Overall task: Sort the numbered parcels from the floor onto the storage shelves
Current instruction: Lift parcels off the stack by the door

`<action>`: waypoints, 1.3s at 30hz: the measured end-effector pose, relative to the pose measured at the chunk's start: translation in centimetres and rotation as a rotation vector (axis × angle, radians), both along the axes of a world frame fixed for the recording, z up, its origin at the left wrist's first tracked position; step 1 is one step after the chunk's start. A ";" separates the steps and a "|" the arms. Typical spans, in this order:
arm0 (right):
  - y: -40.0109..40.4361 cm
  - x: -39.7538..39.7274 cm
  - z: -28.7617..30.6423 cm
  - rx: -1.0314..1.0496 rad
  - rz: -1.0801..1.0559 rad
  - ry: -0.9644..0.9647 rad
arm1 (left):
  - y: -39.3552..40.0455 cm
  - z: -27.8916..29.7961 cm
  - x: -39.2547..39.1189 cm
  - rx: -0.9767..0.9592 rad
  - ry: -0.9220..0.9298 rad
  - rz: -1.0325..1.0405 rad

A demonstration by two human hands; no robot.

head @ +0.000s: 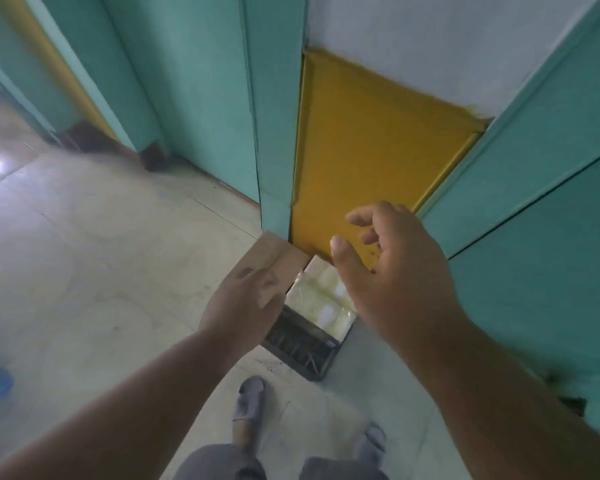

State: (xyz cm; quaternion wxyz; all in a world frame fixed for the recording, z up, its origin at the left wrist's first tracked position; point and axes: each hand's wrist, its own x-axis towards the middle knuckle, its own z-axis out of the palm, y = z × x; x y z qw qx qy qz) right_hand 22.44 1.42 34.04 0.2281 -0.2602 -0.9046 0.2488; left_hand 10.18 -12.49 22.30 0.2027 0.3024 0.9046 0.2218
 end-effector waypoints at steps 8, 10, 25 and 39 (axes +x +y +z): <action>2.6 -1.2 -12.8 -0.090 -0.197 -0.227 | 4.4 -15.0 -3.0 -0.095 -0.229 -0.165; 3.1 -0.5 -17.4 -0.149 -0.243 -0.307 | 5.2 -19.8 -3.2 -0.123 -0.278 -0.166; 9.7 -0.3 -46.4 -0.317 -0.479 -0.598 | 9.3 -41.3 -5.6 -0.217 -0.351 0.040; 9.2 0.4 -40.3 -0.411 -0.580 -0.400 | 6.5 -32.1 -3.1 -0.094 -0.652 0.249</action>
